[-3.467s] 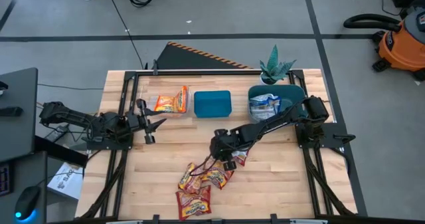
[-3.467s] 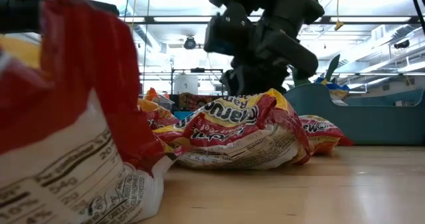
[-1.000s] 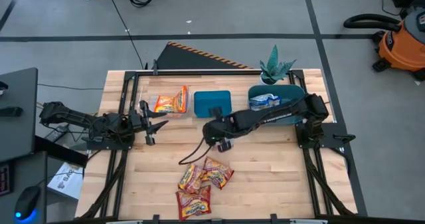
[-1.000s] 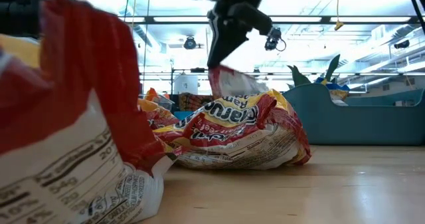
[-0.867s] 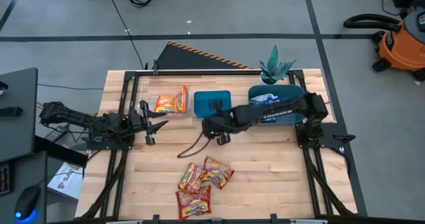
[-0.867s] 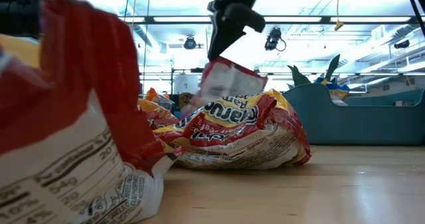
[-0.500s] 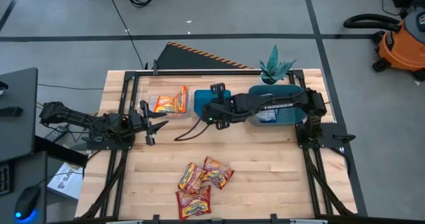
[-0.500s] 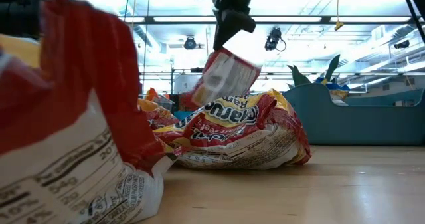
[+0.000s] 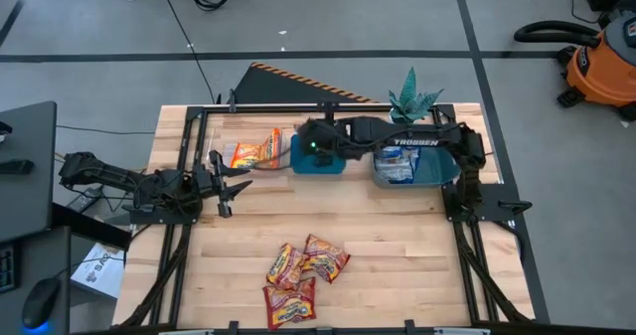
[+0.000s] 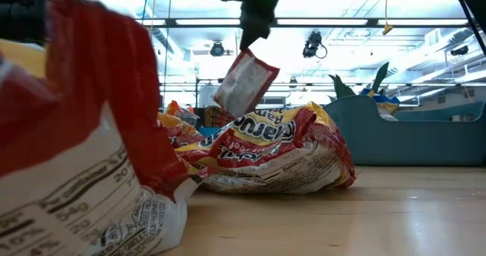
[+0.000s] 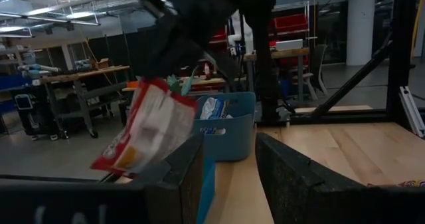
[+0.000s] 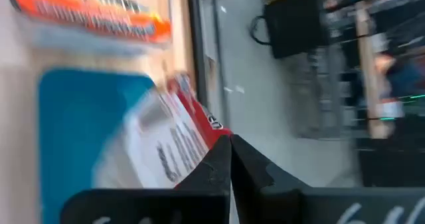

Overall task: Sort Maruchan noodles
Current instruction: Put the red noodle pack into the blue bin

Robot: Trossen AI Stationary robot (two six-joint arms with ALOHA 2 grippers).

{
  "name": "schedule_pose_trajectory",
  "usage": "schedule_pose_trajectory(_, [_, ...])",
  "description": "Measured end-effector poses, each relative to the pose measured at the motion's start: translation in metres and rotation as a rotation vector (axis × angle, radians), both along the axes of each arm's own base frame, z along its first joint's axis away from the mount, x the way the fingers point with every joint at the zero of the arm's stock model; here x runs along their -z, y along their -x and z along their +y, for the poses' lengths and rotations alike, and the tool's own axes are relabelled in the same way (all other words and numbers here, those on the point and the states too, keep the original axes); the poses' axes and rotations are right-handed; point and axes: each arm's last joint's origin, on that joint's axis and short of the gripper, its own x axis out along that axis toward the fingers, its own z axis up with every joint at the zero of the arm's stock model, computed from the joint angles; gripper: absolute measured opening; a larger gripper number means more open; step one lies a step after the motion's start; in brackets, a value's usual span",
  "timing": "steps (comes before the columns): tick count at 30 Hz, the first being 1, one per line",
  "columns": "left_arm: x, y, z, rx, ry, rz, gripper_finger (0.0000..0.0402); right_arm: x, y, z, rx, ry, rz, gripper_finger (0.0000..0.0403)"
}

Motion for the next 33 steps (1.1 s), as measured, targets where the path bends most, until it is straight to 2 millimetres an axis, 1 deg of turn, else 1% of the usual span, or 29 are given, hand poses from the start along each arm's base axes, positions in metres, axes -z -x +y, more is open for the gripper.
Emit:
schedule_pose_trajectory(3, [0.000, 0.000, 0.000, 0.000, 0.001, 0.000, 0.0142, 0.006, -0.006, -0.011, 0.006, -0.099, -0.103, 0.0005])
schedule_pose_trajectory(6, [0.000, 0.000, 0.000, 0.000, 0.001, -0.001, 0.0142, 0.021, -0.012, -0.020, 0.009, -0.194, -0.183, 0.0005])
schedule_pose_trajectory(9, [0.000, 0.000, 0.000, 0.000, 0.001, -0.001, 0.0142, 0.034, -0.018, -0.023, -0.030, -0.266, -0.260, 0.0005])
schedule_pose_trajectory(11, [0.000, 0.000, 0.000, 0.000, 0.001, -0.001, 0.0142, 0.035, -0.020, -0.024, -0.043, -0.262, -0.290, 0.0005])
schedule_pose_trajectory(14, [0.000, 0.000, 0.000, 0.000, 0.001, -0.001, 0.0142, 0.029, -0.024, -0.024, -0.054, -0.250, -0.359, 0.0006])
schedule_pose_trajectory(18, [0.000, 0.000, 0.000, 0.000, 0.001, -0.001, 0.0142, 0.036, -0.017, -0.035, 0.013, -0.299, -0.315, 0.0006])
schedule_pose_trajectory(20, [0.000, 0.000, 0.000, 0.000, 0.001, -0.001, 0.0142, 0.046, -0.012, -0.042, 0.069, -0.343, -0.302, 0.0006])
schedule_pose_trajectory(22, [0.000, 0.000, 0.000, 0.001, 0.002, -0.001, 0.0142, 0.059, -0.005, -0.047, 0.140, -0.381, -0.252, 0.0006])
schedule_pose_trajectory(25, [0.000, 0.000, 0.000, 0.001, 0.008, -0.002, 0.0142, 0.074, 0.004, -0.051, 0.220, -0.419, -0.197, 0.0006])
schedule_pose_trajectory(28, [0.000, 0.000, 0.000, 0.001, 0.008, -0.002, 0.0142, 0.092, 0.017, -0.055, 0.297, -0.448, -0.088, 0.0006])
schedule_pose_trajectory(33, [0.000, 0.000, 0.000, 0.000, 0.004, -0.001, 0.0142, 0.108, 0.029, -0.063, 0.367, -0.487, -0.032, 0.0007])
